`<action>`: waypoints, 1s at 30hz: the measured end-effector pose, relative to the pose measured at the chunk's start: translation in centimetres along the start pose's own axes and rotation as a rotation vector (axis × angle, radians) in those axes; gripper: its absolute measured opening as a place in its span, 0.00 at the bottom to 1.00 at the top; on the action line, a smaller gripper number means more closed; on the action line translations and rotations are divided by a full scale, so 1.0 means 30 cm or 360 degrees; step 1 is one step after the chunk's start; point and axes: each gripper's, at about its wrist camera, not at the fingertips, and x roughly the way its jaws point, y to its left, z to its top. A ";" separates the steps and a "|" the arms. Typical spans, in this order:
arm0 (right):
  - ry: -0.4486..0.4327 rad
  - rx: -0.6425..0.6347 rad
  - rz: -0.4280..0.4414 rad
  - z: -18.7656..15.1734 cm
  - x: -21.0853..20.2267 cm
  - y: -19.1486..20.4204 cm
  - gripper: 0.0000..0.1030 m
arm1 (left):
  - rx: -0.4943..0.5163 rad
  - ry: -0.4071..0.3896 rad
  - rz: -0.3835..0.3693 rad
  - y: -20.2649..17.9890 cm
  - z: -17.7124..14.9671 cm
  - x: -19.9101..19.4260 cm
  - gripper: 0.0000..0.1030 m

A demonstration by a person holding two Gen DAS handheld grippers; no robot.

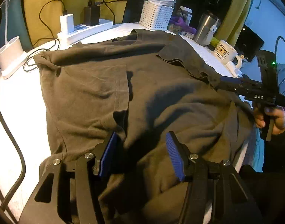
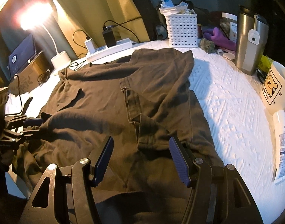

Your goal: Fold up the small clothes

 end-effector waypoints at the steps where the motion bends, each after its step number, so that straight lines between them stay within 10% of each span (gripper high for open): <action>1: -0.0006 -0.0002 -0.0003 0.002 -0.005 -0.005 0.62 | 0.0002 -0.0012 0.0000 -0.004 0.000 -0.018 0.53; 10: -0.0074 -0.0014 -0.0062 0.085 -0.019 -0.085 0.62 | -0.0148 -0.0195 0.0249 0.176 0.077 -0.149 0.53; 18: -0.0113 -0.0079 -0.0104 0.223 0.036 -0.171 0.62 | -0.0345 -0.0162 0.0468 0.430 0.180 0.000 0.53; 30: 0.0042 -0.0206 -0.0227 0.385 0.278 -0.237 0.62 | -0.0325 -0.0084 0.0549 0.469 0.247 0.134 0.53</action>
